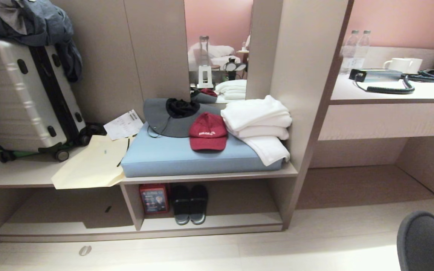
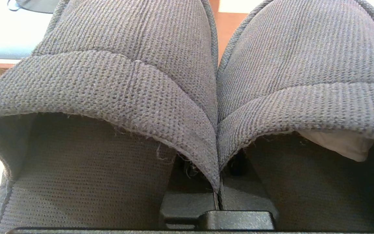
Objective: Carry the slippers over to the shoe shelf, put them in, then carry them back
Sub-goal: Place the slippers on the floor
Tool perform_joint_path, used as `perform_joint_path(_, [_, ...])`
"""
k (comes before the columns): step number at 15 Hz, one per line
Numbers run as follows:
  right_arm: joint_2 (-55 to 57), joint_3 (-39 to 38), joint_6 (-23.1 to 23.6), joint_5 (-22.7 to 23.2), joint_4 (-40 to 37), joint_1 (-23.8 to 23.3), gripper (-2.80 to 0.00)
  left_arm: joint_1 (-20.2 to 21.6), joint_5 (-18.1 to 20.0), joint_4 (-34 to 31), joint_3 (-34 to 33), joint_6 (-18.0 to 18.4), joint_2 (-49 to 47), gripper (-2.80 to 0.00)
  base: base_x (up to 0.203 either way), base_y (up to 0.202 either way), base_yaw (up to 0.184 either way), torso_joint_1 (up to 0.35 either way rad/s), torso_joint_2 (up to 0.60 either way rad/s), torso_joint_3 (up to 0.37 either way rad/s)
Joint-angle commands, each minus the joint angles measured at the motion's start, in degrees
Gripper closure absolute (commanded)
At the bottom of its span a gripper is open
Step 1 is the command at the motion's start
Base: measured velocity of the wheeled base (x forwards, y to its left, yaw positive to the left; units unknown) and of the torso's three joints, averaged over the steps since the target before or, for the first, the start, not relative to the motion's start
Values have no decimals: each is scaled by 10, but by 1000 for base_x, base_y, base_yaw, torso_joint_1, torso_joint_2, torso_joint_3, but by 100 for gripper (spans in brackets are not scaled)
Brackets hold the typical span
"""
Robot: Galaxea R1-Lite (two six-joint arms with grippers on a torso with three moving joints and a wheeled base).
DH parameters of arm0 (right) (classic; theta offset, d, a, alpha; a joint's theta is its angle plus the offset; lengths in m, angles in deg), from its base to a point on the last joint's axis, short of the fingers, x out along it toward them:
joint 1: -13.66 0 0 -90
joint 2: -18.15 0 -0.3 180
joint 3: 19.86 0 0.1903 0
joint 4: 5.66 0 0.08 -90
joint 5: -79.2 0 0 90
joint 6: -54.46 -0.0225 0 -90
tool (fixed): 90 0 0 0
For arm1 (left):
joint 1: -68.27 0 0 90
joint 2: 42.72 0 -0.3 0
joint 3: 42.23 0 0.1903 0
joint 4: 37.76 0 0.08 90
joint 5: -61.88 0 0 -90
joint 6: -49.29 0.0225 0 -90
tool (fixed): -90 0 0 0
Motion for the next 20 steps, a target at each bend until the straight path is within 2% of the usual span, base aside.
perform_joint_path(1, [1,0,0,0,0,0,0,0,0,0,0,0,0,0,0,-200,2,2,-5,7])
perform_joint_path(20, [1,0,0,0,0,0,0,0,0,0,0,-1,0,0,0,-198,2,3,2,1])
